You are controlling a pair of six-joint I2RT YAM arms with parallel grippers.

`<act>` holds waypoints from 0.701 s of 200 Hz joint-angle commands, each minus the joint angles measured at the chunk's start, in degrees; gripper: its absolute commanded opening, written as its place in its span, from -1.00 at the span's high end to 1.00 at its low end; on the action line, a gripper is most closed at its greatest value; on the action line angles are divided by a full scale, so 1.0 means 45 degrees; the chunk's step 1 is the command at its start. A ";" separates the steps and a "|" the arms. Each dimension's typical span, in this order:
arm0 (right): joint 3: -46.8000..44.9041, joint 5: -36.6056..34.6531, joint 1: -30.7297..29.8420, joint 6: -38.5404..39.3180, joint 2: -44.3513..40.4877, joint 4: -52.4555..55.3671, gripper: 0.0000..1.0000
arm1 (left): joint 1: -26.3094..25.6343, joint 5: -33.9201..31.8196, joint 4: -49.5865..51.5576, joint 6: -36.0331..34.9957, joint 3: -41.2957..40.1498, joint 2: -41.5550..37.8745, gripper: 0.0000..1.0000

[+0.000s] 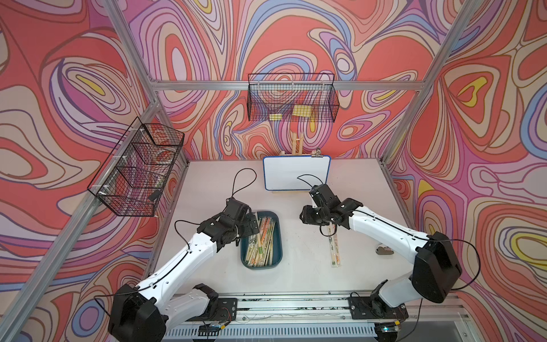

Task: Take the paired disposable chopsticks out of the storage box
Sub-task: Pick up the paired disposable chopsticks from the storage box.

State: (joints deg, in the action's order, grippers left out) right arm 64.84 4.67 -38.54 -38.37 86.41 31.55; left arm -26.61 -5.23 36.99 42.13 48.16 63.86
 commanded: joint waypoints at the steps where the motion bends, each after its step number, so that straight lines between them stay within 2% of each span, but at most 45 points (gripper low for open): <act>1: 0.0311 0.0922 -0.0876 -0.0801 0.0306 -0.1356 0.04 | 0.0675 -0.0115 0.0472 -0.0209 -0.0056 -0.0113 -0.99; 60: 0.2592 0.0746 -0.2763 -0.1044 0.3109 -0.1816 0.07 | 0.2229 0.0663 0.0432 -0.0465 -0.0197 -0.0253 -0.99; 140: 0.4475 0.1052 -0.3134 -0.0928 0.5964 -0.1894 0.07 | 0.3023 0.0890 0.0186 -0.0602 -0.0585 -0.0137 -1.00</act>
State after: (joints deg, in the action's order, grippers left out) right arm 82.13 8.82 -52.23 -42.57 110.74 23.59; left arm -13.58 -2.07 37.36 40.40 46.24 63.44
